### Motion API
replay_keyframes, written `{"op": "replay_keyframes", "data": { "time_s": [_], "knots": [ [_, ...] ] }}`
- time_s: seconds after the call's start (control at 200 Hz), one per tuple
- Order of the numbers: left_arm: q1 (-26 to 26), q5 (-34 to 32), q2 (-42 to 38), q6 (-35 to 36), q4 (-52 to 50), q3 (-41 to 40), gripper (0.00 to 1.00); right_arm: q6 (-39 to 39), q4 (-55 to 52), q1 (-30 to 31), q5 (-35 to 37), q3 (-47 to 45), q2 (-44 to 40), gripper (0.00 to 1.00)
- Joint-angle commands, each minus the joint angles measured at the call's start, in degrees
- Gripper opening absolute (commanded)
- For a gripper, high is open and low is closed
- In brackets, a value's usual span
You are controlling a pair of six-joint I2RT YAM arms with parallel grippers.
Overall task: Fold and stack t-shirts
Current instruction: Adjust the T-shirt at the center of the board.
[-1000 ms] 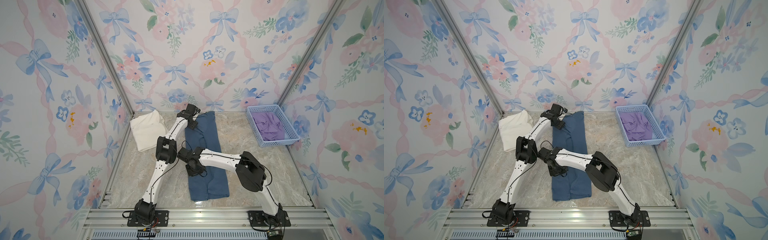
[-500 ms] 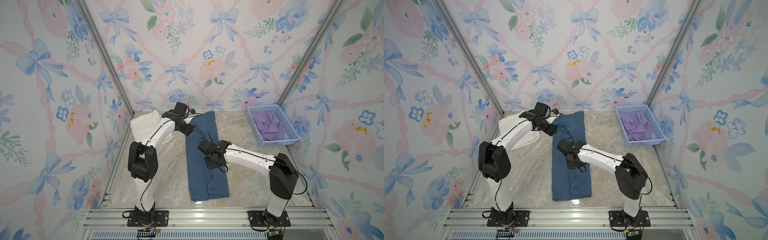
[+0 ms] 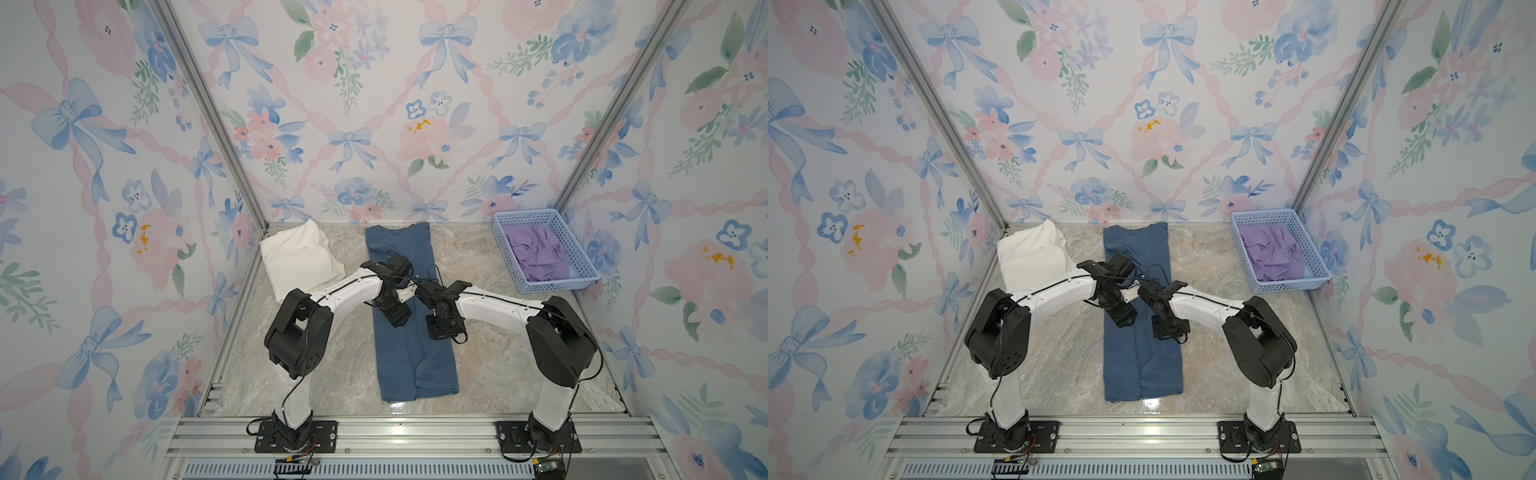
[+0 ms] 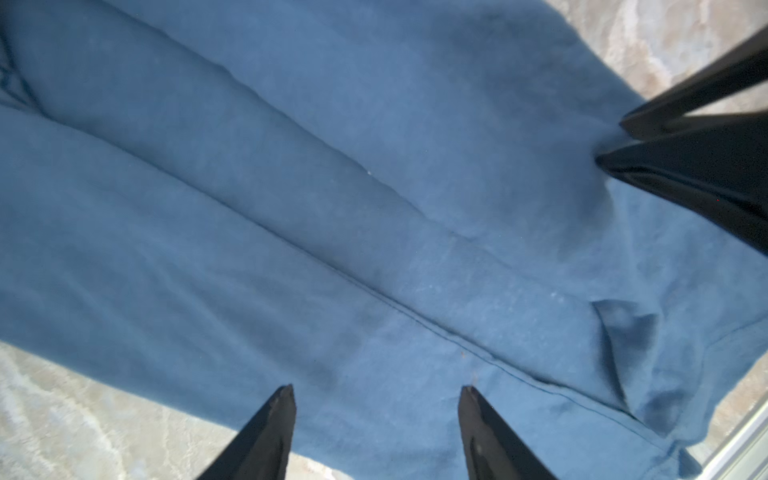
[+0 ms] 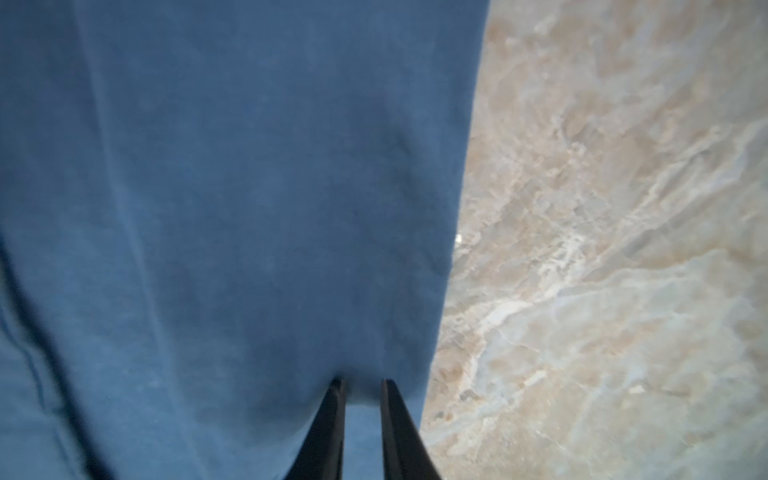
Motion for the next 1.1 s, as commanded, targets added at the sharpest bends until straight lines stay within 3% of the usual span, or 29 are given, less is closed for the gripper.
{"op": "replay_keyframes", "data": {
  "time_s": [0.0, 0.195, 0.47, 0.665, 1.095],
  "knots": [
    [-2.0, 4.9, -3.3, -1.1, -2.3, 0.9, 0.67, 0.9, 2.7, -3.2, -4.0, -2.7, 0.1, 0.21],
    [-7.5, 7.2, -4.5, -2.1, -3.2, 0.6, 0.67, 0.9, 5.6, -6.1, -9.5, -4.7, 0.8, 0.21],
    [-11.0, 8.0, -1.0, -0.1, -4.0, 1.7, 0.67, 1.3, 2.8, -6.0, -3.8, -4.7, -7.9, 0.22],
    [-13.3, 11.5, 2.7, 0.7, -4.8, 3.4, 0.67, 0.8, 2.0, -6.6, -3.5, -5.7, -8.5, 0.22],
    [-19.8, 12.2, 4.7, 2.3, -5.8, 3.3, 0.67, -0.5, 4.1, -13.1, -4.4, -10.5, -10.5, 0.22]
  ]
}}
